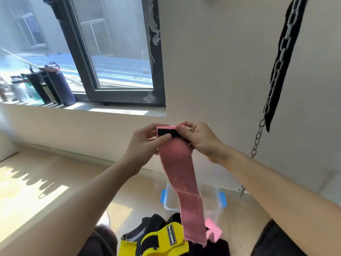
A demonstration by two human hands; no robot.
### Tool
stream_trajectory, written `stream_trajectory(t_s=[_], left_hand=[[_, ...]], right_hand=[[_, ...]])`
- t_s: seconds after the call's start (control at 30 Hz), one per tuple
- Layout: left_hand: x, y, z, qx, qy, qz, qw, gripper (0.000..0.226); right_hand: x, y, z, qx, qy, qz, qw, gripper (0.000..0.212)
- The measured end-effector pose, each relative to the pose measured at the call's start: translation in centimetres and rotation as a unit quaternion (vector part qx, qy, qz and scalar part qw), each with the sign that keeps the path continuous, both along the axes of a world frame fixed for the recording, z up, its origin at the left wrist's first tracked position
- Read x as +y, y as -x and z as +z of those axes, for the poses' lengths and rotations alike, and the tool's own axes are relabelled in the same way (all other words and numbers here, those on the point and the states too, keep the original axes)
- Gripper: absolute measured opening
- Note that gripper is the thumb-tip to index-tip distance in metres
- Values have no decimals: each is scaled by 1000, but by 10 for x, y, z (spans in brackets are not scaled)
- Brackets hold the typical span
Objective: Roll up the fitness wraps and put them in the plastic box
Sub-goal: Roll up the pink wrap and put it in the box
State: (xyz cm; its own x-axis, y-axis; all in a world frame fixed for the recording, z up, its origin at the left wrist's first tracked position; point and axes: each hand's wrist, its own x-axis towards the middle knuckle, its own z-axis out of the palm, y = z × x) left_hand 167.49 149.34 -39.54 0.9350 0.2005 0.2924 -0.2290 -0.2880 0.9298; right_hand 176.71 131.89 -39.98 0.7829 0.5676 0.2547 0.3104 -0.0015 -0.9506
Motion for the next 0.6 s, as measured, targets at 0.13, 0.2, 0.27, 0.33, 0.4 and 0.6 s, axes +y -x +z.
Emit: stream_trajectory(t_s=[0.13, 0.2, 0.27, 0.33, 0.4, 0.6], left_hand=[[-5, -7, 22, 27, -47, -3, 999, 15], [-6, -12, 24, 27, -61, 0, 998, 13], [-5, -17, 17, 18, -71, 4, 997, 11], [-3, -22, 4, 4, -71, 19, 997, 9], [2, -28, -11, -2, -53, 25, 998, 9], [15, -49, -50, 24, -23, 6, 999, 8]], right_hand=[[-7, -4, 1, 5, -8, 3, 1000, 37], [-11, -8, 2, 15, -7, 15, 1000, 37], [-12, -11, 0, 27, 1, 29, 999, 33], [-10, -13, -7, 37, 11, 36, 999, 27], [-5, -14, -15, 45, 14, 38, 998, 24], [10, -27, -46, 87, 31, 6, 996, 20]])
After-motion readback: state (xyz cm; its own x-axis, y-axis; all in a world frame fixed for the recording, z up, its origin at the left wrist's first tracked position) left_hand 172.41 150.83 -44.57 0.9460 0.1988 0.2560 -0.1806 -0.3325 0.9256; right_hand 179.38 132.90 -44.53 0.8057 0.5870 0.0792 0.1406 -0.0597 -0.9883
